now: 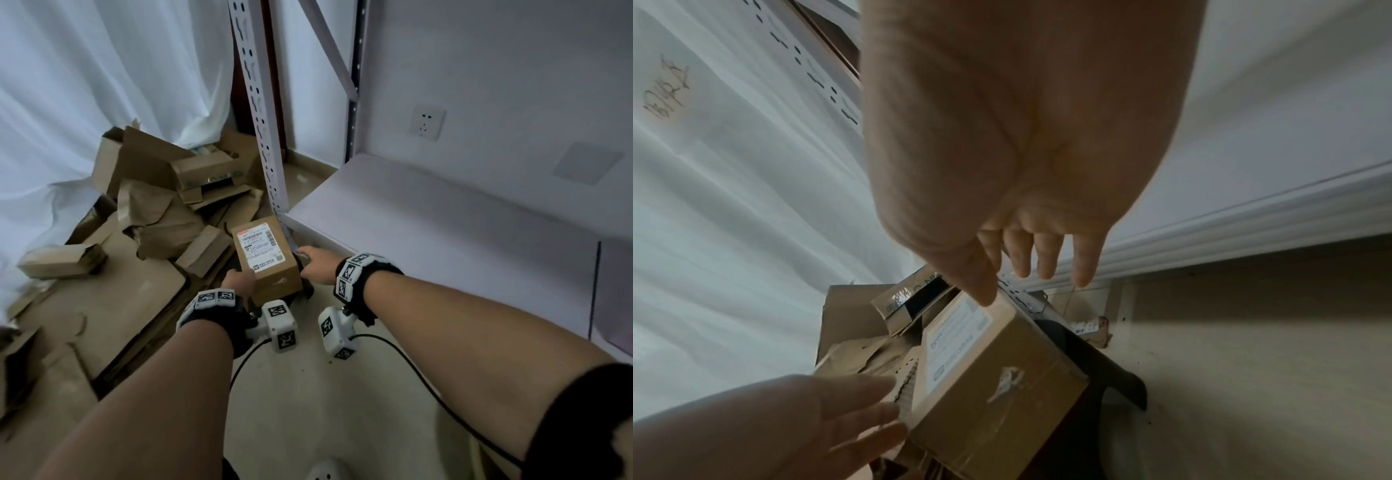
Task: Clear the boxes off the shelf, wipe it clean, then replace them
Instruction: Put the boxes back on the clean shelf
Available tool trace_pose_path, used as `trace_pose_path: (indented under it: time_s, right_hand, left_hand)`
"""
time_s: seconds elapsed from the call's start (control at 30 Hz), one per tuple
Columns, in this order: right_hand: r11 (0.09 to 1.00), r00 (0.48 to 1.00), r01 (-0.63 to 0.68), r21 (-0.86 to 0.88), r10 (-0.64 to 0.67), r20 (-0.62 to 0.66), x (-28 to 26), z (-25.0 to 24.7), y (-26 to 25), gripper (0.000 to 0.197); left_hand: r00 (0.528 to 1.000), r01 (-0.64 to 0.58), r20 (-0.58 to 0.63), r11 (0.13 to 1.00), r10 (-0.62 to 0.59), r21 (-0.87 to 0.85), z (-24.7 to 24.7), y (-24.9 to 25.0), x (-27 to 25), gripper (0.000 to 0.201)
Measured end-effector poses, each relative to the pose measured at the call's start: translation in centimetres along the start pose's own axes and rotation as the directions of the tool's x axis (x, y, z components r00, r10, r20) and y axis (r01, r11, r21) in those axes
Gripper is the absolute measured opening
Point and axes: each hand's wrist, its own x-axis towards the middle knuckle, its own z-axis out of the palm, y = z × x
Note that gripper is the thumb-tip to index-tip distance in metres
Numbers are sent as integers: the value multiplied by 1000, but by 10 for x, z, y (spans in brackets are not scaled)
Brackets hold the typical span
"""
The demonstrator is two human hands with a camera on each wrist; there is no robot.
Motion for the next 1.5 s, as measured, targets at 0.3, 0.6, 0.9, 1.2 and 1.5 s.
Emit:
trace_pose_path:
  time_s: [0.3, 0.6, 0.9, 1.2, 1.5]
  right_hand:
    - [997, 995, 8, 79, -16, 103, 12, 10, -12, 69]
    - [993, 998, 3, 121, -10, 54, 3, 5, -1, 58]
    - [978, 1000, 4, 207, -9, 25, 1, -1, 0, 53]
    - [945, 999, 52, 324, -44, -32, -24, -18, 16, 56]
    - [970, 965, -124, 208, 167, -202, -66, -64, 90, 47]
  left_hand:
    - [999, -6, 52, 997, 10, -74, -2, 8, -17, 43]
    - [991, -27, 122, 985, 49, -170, 4, 0, -13, 42]
    - [1000, -23, -22, 973, 18, -231, 9, 4, -11, 50]
    - [990, -29, -134, 907, -30, -421, 26, 27, -60, 46]
    - [972, -186, -163, 979, 171, -81, 68, 87, -115, 60]
